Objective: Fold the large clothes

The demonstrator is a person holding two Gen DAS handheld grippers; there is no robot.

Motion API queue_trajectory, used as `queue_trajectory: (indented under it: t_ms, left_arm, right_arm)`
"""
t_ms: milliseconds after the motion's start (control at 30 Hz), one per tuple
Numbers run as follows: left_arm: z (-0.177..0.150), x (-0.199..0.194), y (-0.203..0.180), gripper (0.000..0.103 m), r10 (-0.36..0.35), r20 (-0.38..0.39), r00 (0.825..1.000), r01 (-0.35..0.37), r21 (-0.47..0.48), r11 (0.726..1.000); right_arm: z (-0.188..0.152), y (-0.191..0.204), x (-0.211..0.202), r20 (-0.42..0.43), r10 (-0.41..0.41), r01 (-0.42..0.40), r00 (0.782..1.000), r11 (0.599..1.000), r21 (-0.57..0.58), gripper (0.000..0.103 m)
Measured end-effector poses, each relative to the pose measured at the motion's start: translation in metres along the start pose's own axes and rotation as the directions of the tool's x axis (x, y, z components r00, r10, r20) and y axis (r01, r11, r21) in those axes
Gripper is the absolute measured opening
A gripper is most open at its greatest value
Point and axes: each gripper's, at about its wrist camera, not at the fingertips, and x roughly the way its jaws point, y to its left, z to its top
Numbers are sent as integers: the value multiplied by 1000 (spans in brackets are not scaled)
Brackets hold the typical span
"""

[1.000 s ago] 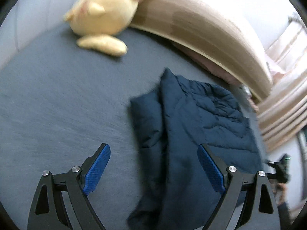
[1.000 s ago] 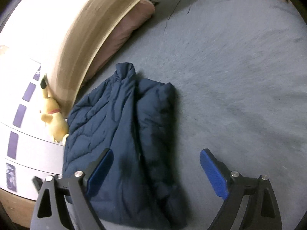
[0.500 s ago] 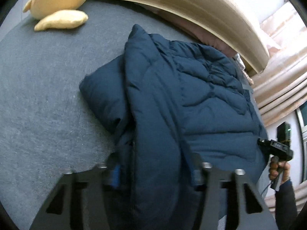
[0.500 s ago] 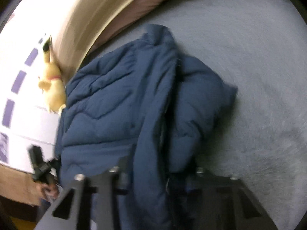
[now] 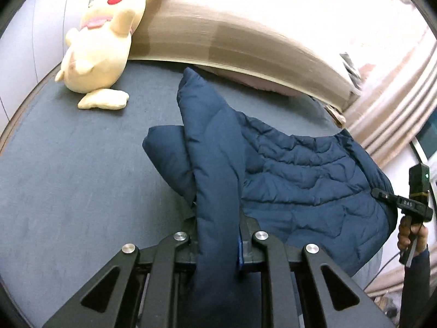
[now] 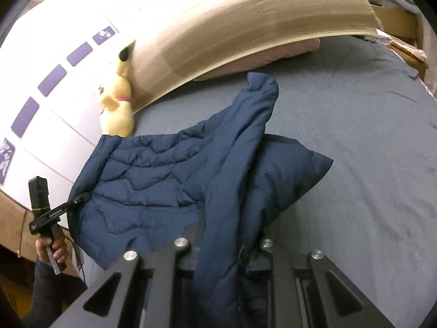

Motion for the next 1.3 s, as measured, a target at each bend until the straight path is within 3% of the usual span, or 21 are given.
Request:
queue_trajectory:
  t_ms: [167,233,267,300,333,400,433,533,633,767,900,933,967,1000,1033,1067,1200,1300]
  left_arm:
    - [-74,-8,2,18,-23,-18,1000,23,-14,1000]
    - [-99,9,10,28,2,-39,999,-3,-26,1000]
    - [-107,26,19,35,25,-70,997,-28,-42,999]
    - [-116,40,30,53,43,-103,994,-50,-68,996]
    - [-121,45,38,62,34,-100,994,-43,-90,995]
    - [-119,39,48,63,14,-89,996,-25,-131,991]
    - [-114,31,50,62,26,-84,996,-36,-130,991]
    - [-92,-5,43,63,92,36,995,-90,-56,994]
    - [-70,-13,30,66,59,84,995,-58,-20,998]
    - [-48,38,20,67,22,5,1000,-22,1,1000]
    - [-39,77,15,66,62,-48,997,-63,-24,998]
    - [-37,86,14,64,74,-63,995,-76,-25,997]
    - [-36,92,14,55,88,-78,993,-90,-18,996]
    - [-34,94,14,19,119,-88,989,-119,1,993]
    - [-31,97,13,1,138,-105,985,-138,10,990]
    - [-28,99,16,1,116,-124,985,-118,-7,993]
    - [-20,101,14,0,155,-75,985,-156,0,988]
    - [-20,121,23,0,198,-108,974,-200,-11,980]
  right_arm:
    - [-65,-18,-1,-36,8,-6,999,999,54,20]
    - [-94,-34,17,-62,15,-8,998,994,107,26]
    - [-109,-44,31,-87,-2,13,996,993,120,33]
    - [-121,-55,45,-124,-14,33,992,988,153,51]
    - [-130,-63,52,-139,-17,43,990,983,181,60]
    - [-137,-76,48,-97,-4,28,995,968,249,68]
    - [-137,-80,43,-87,-9,31,996,964,265,68]
    - [-121,-81,20,-39,-89,96,995,965,243,68]
    - [-92,-71,8,41,-104,92,994,970,224,70]
    - [-53,-70,40,29,-91,84,995,981,175,70]
    - [-35,-88,85,-43,-107,113,993,974,196,68]
    - [-32,-94,93,-67,-98,110,993,972,205,63]
    - [-29,-93,103,-93,-82,100,992,975,200,29]
    - [-27,-87,109,-107,-80,98,991,979,177,21]
    - [-25,-77,108,-99,-118,130,988,983,129,13]
    - [-21,-67,104,-79,-133,140,988,986,95,9]
    - [-7,-46,76,24,-174,173,984,984,41,7]
    - [-4,-48,96,5,-222,222,975,974,38,7]
